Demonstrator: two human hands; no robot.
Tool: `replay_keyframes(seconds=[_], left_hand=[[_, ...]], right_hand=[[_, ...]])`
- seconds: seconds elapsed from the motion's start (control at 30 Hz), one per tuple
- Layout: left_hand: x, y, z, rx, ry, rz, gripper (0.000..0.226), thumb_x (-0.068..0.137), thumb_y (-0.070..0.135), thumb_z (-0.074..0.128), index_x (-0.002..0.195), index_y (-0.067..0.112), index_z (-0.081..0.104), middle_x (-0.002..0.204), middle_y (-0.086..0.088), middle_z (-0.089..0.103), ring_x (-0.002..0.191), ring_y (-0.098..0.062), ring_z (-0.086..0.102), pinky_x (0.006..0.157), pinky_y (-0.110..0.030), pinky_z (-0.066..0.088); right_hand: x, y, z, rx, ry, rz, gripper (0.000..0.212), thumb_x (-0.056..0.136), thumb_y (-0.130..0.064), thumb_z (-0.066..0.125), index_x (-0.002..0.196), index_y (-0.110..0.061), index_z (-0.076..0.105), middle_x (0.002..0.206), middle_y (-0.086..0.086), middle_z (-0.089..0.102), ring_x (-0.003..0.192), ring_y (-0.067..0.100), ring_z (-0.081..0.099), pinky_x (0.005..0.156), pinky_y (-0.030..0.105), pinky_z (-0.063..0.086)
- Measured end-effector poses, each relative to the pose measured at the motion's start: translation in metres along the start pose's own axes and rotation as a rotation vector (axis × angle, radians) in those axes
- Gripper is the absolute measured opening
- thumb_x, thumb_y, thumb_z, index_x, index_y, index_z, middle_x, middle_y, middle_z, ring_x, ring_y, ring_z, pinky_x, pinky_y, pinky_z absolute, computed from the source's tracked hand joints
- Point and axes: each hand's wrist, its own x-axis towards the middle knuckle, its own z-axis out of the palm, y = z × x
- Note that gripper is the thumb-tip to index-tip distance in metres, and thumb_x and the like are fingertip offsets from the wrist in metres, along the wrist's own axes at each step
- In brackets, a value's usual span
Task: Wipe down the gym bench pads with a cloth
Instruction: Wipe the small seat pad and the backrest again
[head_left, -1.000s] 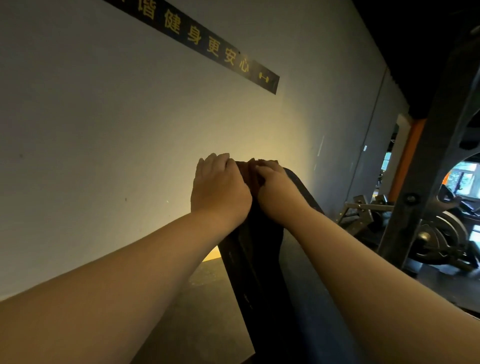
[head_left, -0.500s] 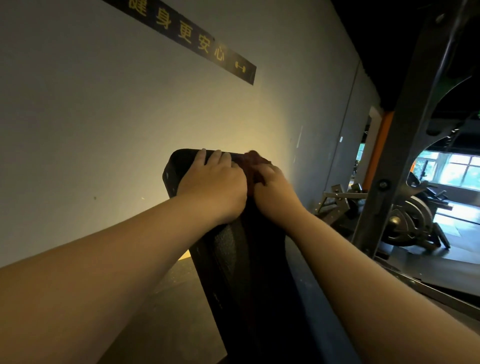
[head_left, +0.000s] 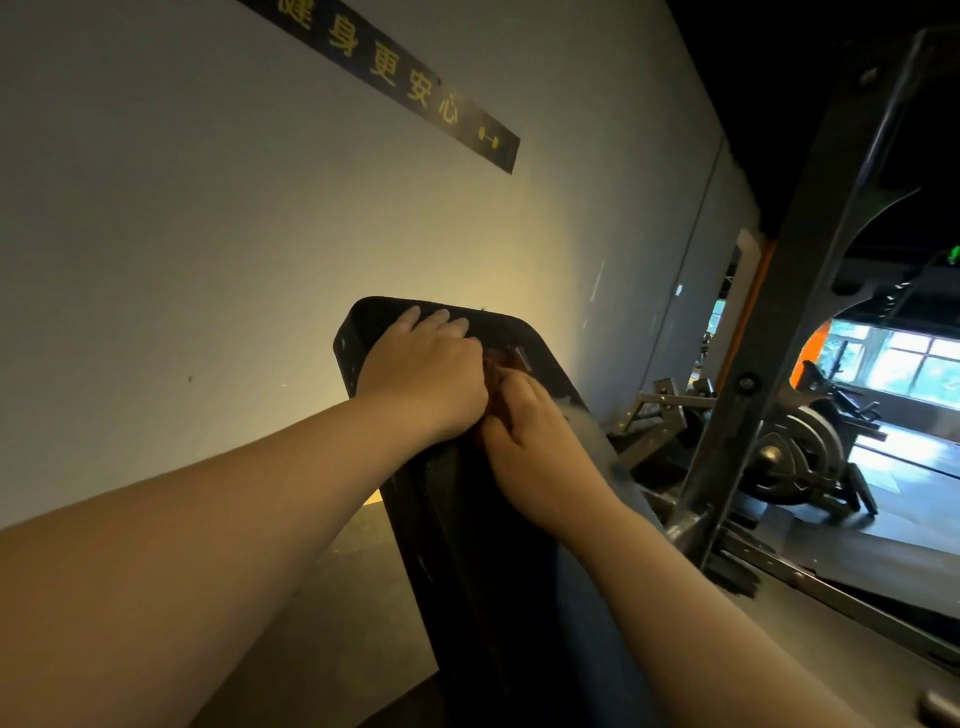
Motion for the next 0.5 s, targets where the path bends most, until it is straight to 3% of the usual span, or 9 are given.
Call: replay_keyframes(seconds=[0.1, 0.23, 0.3, 0.37, 0.5], left_hand=[[-0.002, 0.0, -0.003, 0.01, -0.029, 0.01, 0.05, 0.105, 0.03, 0.029, 0.153, 0.019, 0.036, 0.165, -0.004, 0.021, 0.153, -0.021, 0.012, 0.125, -0.042, 0.004], [-0.018, 0.01, 0.001, 0.051, -0.051, 0.008, 0.053, 0.105, 0.031, 0.026, 0.155, 0.015, 0.029, 0.166, -0.006, 0.017, 0.153, -0.025, 0.008, 0.125, -0.045, 0.003], [-0.029, 0.02, 0.003, 0.052, -0.054, 0.012, 0.055, 0.104, 0.029, 0.025, 0.156, 0.012, 0.026, 0.166, -0.006, 0.016, 0.153, -0.027, 0.006, 0.124, -0.047, 0.002], [-0.038, 0.029, 0.004, 0.029, -0.061, 0.019, 0.055, 0.103, 0.029, 0.023, 0.156, 0.012, 0.024, 0.166, -0.006, 0.015, 0.154, -0.027, 0.004, 0.124, -0.049, 0.002], [-0.059, 0.043, 0.005, -0.038, -0.063, 0.078, 0.054, 0.105, 0.027, 0.018, 0.156, 0.016, 0.025, 0.166, -0.002, 0.016, 0.154, -0.02, 0.005, 0.125, -0.044, 0.002]], right_hand=[[-0.027, 0.016, -0.004, -0.03, 0.021, 0.029, 0.027, 0.102, -0.03, 0.047, 0.129, -0.027, 0.05, 0.121, -0.01, 0.054, 0.106, 0.004, 0.055, 0.091, 0.024, 0.046], [-0.05, 0.057, -0.023, -0.036, 0.124, 0.348, 0.014, 0.103, -0.034, 0.047, 0.112, -0.025, 0.054, 0.113, -0.002, 0.056, 0.091, 0.007, 0.057, 0.077, 0.024, 0.048], [-0.055, 0.055, -0.022, -0.035, 0.156, 0.406, 0.015, 0.102, -0.032, 0.047, 0.112, -0.023, 0.056, 0.118, 0.002, 0.058, 0.096, 0.012, 0.058, 0.087, 0.034, 0.052], [-0.062, 0.035, -0.005, -0.065, 0.17, 0.298, 0.025, 0.101, -0.029, 0.046, 0.122, -0.023, 0.057, 0.127, -0.002, 0.056, 0.112, 0.015, 0.056, 0.1, 0.041, 0.048], [-0.094, -0.006, 0.012, -0.001, 0.109, 0.045, 0.035, 0.1, -0.03, 0.045, 0.134, -0.032, 0.052, 0.137, -0.013, 0.05, 0.128, 0.008, 0.045, 0.111, 0.037, 0.04]])
